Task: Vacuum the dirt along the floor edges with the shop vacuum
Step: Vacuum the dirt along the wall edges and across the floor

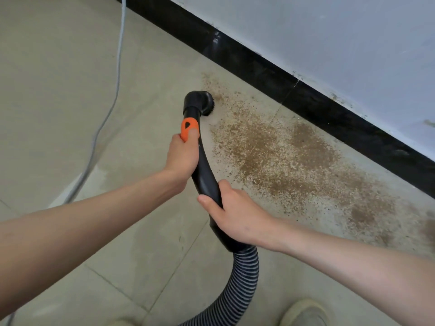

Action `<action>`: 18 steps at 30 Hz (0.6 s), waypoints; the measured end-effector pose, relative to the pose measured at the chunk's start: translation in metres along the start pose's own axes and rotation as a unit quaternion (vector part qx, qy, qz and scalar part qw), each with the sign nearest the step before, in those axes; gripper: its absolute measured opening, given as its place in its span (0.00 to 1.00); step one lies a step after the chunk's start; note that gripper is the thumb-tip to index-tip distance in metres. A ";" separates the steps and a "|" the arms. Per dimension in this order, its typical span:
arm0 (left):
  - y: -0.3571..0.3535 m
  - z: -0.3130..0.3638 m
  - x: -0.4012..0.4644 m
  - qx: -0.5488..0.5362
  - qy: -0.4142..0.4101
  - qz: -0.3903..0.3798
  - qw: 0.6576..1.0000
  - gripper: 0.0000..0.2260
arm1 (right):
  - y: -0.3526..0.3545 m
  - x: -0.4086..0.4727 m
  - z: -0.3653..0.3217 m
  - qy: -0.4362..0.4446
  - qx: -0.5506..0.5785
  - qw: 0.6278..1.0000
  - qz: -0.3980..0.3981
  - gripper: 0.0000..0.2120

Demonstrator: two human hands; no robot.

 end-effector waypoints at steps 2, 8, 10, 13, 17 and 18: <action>0.005 -0.001 0.010 -0.005 0.000 0.023 1.000 0.17 | 0.003 0.009 -0.008 0.011 -0.011 1.000 0.001 0.18; 0.008 0.001 0.033 -0.005 -0.008 0.026 1.000 0.16 | 0.012 0.024 -0.015 0.018 0.013 1.000 0.003 0.18; -0.001 0.007 0.039 -0.017 -0.009 0.001 1.000 0.18 | 0.018 0.025 -0.011 0.007 0.042 0.999 0.014 0.18; -0.017 0.015 0.043 -0.015 -0.007 -0.040 0.999 0.21 | 0.024 0.026 -0.003 -0.011 0.064 0.997 0.033 0.18; -0.015 0.022 0.055 -0.018 -0.007 -0.026 0.999 0.16 | 0.028 0.037 -0.016 -0.016 0.075 0.996 0.045 0.19; -0.008 0.021 0.059 -0.018 -0.008 -0.010 1.000 0.16 | 0.028 0.040 -0.022 -0.009 0.069 0.997 0.043 0.19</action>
Point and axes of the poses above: each hand's wrist, its own x-axis towards the middle knuckle, its own y-axis out of the back of the hand, z = x × y, the point moved 2 cm from there along x, towards the middle knuckle, and after that the axes turned 15 degrees about -y, right-handed, at the moved point
